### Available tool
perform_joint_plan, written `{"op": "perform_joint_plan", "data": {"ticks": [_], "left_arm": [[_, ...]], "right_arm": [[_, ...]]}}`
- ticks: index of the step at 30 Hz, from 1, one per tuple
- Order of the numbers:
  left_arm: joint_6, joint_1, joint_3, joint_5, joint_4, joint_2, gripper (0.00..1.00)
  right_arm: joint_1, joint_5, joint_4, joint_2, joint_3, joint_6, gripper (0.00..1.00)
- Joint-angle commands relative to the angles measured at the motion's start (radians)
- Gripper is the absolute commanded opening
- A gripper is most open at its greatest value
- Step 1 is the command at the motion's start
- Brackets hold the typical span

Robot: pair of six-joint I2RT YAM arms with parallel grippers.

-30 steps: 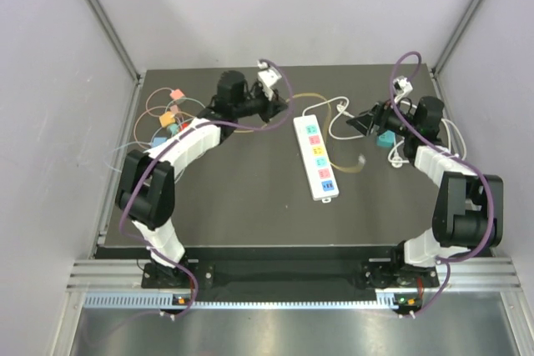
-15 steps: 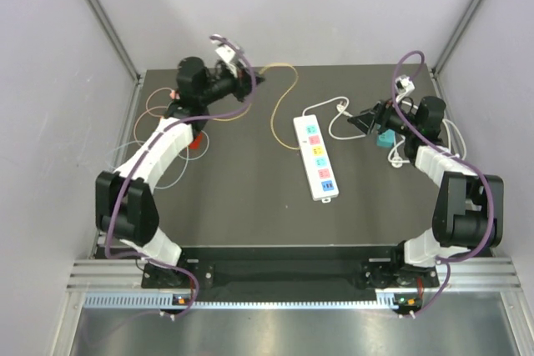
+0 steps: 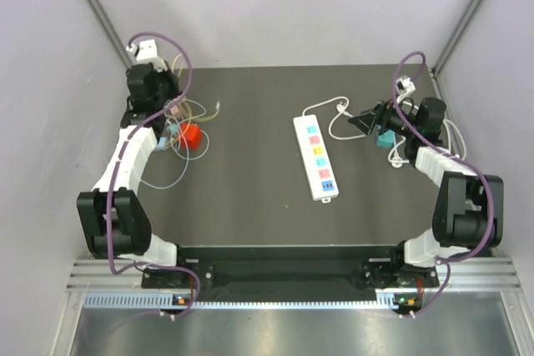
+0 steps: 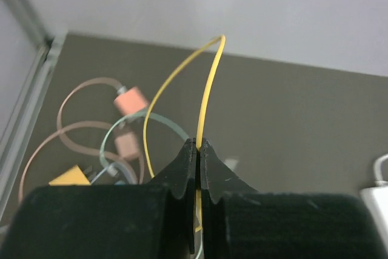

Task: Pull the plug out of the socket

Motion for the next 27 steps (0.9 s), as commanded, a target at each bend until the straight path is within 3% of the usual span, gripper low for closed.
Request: {"op": "perform_joint_plan", "data": {"ticks": [1, 10, 11, 12, 16, 19, 27], "left_arm": [[-0.059, 0.052, -0.044, -0.121, -0.045, 0.015, 0.0], [-0.113, 0.124, -0.158, -0.089, -0.028, 0.104, 0.02], [-0.116, 0.129, -0.16, -0.088, -0.028, 0.106, 0.09], [-0.121, 0.131, -0.163, -0.089, -0.027, 0.101, 0.27], [-0.135, 0.132, -0.155, -0.042, -0.033, 0.068, 0.72], [-0.144, 0.131, -0.143, -0.012, -0.04, 0.025, 0.91], [-0.207, 0.132, -0.178, 0.106, -0.106, -0.173, 0.99]], "right_arm": [[-0.012, -0.014, 0.061, -0.041, -0.001, -0.003, 0.81], [-0.012, -0.014, 0.057, -0.039, 0.0, -0.008, 0.81], [-0.012, -0.014, 0.054, -0.039, -0.001, -0.008, 0.82], [-0.012, -0.014, 0.054, -0.037, 0.002, -0.01, 0.82], [-0.012, -0.012, 0.046, -0.036, 0.005, -0.017, 0.81], [-0.012, -0.008, 0.008, -0.047, 0.019, -0.055, 0.82], [-0.01, 0.054, -0.257, -0.119, 0.141, -0.244, 0.83]]}}
